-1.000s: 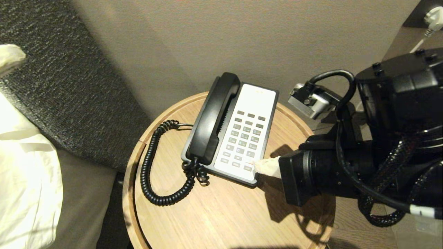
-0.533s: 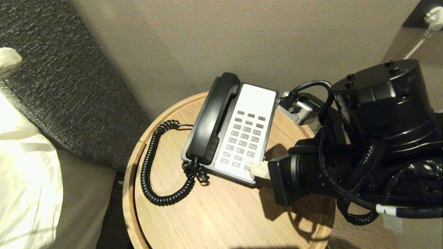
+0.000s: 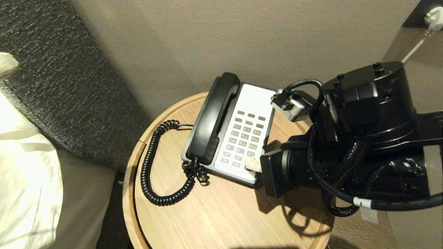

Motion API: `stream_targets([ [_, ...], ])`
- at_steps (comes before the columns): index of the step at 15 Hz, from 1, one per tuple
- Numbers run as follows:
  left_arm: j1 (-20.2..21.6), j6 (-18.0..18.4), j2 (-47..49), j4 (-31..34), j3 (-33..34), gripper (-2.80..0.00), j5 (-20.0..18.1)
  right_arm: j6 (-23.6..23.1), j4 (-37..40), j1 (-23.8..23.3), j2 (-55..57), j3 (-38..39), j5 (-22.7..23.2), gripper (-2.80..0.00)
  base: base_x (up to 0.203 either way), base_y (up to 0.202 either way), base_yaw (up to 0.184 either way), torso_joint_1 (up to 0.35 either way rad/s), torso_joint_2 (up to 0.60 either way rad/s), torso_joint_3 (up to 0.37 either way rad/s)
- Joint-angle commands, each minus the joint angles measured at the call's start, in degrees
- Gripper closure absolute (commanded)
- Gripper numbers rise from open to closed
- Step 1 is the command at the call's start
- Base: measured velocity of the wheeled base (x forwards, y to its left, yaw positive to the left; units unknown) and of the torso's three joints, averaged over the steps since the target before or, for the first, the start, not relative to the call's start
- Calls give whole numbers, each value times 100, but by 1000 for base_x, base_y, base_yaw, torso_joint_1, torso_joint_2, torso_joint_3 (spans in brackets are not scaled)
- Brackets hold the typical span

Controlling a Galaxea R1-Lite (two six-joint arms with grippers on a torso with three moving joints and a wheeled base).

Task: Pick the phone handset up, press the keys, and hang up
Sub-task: End the call using the dial pad

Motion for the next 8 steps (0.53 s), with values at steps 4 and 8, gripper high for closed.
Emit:
stream_targets([
  [4, 0, -32, -42, 0, 17, 0, 13, 11, -10, -7, 81, 15, -29, 0, 0, 0, 0, 0, 0, 0],
  [8, 0, -140, -100, 61, 35, 0, 13, 20, -5, -12, 19, 14, -29, 0, 0, 0, 0, 0, 0, 0],
])
